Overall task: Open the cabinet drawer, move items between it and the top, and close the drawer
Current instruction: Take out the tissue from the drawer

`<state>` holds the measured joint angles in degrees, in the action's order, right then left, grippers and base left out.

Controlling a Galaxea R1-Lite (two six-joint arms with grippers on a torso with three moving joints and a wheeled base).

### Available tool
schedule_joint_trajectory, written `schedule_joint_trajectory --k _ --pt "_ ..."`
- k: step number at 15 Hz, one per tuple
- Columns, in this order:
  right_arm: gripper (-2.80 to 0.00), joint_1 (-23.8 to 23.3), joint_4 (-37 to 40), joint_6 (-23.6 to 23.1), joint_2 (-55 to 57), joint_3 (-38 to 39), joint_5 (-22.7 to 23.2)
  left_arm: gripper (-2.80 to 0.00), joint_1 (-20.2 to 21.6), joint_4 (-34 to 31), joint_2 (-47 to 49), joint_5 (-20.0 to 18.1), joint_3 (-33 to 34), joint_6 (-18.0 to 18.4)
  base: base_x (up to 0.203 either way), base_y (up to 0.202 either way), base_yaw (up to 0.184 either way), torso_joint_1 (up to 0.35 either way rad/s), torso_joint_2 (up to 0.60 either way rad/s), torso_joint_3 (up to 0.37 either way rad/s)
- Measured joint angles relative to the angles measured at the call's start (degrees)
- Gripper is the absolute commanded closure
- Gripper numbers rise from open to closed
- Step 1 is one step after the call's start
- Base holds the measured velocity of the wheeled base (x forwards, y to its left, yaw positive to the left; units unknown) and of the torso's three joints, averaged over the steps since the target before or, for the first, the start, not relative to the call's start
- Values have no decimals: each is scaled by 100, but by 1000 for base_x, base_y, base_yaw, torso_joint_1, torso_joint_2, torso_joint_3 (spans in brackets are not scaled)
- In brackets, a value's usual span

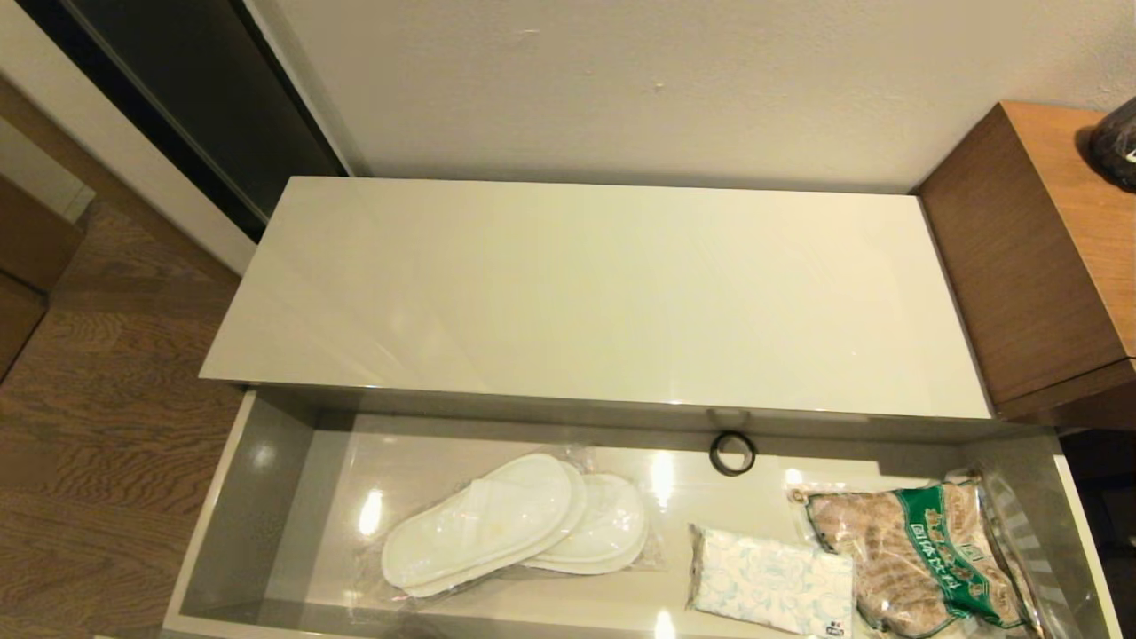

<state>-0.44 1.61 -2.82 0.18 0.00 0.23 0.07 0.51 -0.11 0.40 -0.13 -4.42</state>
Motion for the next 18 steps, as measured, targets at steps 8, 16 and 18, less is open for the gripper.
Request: schedule_joint_trajectory --k 8,16,18 --pt "0 0 -56 -345 0 0 74 0 0 6 0 1 4 0 0 0 0 0 0 0" --pt "0 0 833 -233 35 -1314 254 0 0 9 0 -3 4 4 0 0 0 0 0 0" --pt "0 0 2020 -170 153 -2740 331 0 0 9 0 -2 4 9 0 0 0 0 0 0"
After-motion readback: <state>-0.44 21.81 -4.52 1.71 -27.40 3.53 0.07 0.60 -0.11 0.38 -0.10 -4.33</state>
